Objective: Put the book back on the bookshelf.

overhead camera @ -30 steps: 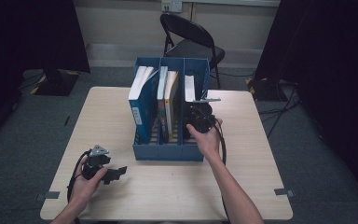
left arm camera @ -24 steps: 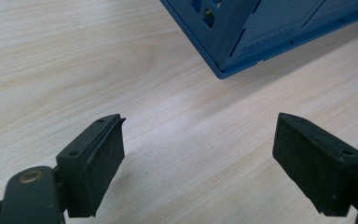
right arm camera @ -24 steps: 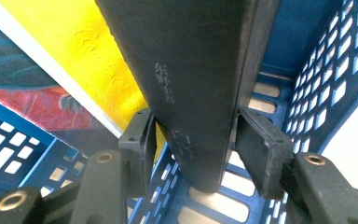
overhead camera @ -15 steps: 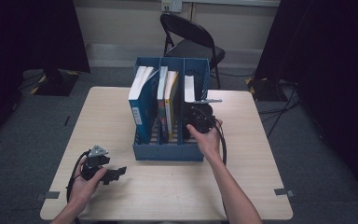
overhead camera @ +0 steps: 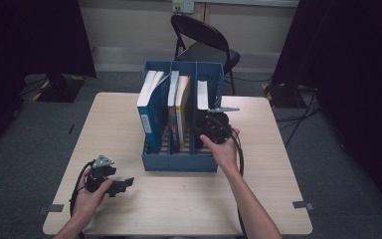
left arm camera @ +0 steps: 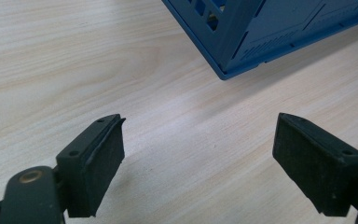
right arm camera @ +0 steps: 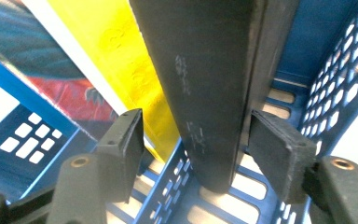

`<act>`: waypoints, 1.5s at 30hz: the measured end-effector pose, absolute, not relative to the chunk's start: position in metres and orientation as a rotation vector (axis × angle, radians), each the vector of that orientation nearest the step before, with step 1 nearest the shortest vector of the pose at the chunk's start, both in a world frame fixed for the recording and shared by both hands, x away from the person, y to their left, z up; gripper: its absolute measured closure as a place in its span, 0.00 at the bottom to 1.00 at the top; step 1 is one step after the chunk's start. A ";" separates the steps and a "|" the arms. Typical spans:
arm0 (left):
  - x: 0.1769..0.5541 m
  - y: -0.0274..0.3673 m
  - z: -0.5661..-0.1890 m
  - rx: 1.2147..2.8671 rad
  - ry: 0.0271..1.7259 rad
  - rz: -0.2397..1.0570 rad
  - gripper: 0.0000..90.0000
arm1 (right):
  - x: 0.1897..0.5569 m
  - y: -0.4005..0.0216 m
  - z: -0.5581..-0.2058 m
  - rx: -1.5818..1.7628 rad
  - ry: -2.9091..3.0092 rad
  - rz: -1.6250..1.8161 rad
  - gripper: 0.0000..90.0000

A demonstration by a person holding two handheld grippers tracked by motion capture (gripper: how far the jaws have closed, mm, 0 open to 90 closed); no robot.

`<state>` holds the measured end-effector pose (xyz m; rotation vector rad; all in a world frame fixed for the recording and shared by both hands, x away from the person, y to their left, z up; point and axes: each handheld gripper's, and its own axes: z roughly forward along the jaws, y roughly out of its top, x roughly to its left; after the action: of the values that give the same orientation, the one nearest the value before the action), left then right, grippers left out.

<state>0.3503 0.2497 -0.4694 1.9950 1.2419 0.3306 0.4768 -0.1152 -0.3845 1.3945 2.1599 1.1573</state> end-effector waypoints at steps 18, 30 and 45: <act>0.348 0.253 -0.469 1.990 1.232 0.351 0.18 | 0.439 -0.161 -0.378 1.378 2.144 1.212 0.24; 0.350 0.259 -0.466 1.969 1.251 0.364 0.18 | 0.398 -0.209 -0.373 1.392 2.106 1.279 0.19; 0.349 0.254 -0.467 1.997 1.227 0.371 0.18 | 0.345 -0.257 -0.402 1.467 2.058 1.181 0.17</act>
<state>0.3486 0.2537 -0.4669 1.9970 1.2266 0.3706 0.3449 -0.2566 -0.4023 1.4675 2.0580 1.1808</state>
